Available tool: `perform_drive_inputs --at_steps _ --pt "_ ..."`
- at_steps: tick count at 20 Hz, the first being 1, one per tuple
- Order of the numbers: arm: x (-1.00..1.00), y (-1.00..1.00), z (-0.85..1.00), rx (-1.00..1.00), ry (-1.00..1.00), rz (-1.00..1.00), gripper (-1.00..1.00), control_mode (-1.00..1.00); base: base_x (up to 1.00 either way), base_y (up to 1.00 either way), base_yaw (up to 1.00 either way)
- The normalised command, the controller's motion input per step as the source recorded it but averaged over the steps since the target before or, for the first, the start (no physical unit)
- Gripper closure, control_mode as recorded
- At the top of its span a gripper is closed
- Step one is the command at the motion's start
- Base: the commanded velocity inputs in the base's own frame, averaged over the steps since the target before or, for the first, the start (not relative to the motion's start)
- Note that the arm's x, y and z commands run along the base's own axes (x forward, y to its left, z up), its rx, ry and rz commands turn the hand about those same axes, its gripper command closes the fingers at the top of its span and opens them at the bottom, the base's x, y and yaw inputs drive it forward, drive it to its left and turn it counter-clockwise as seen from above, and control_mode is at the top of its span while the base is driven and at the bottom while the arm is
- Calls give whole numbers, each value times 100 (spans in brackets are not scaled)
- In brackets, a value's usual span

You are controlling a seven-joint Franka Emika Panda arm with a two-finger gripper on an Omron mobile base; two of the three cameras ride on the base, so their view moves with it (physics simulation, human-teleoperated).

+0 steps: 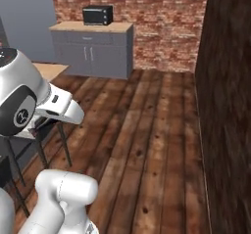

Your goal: Gather the tomato and garlic from the fridge and place them on a tray on the dining counter. Then gather the fish and chicken drumstick from the fridge and place them on the other tray.

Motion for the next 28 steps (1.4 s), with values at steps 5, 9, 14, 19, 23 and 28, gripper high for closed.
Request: perform_drive_inputs --at_steps 5,9,14,19,23,28 --pt "0 0 0 0 0 0 100 100 100 -28 15" --pt "0 0 0 0 0 0 100 100 100 -37 17" --pt "0 0 0 0 0 0 100 100 100 -31 30" --pt "0 0 0 0 0 0 100 100 100 -24 57" --pt "0 0 0 0 0 0 100 100 100 -11 69" --pt "0 0 0 0 0 0 100 100 100 -12 72"
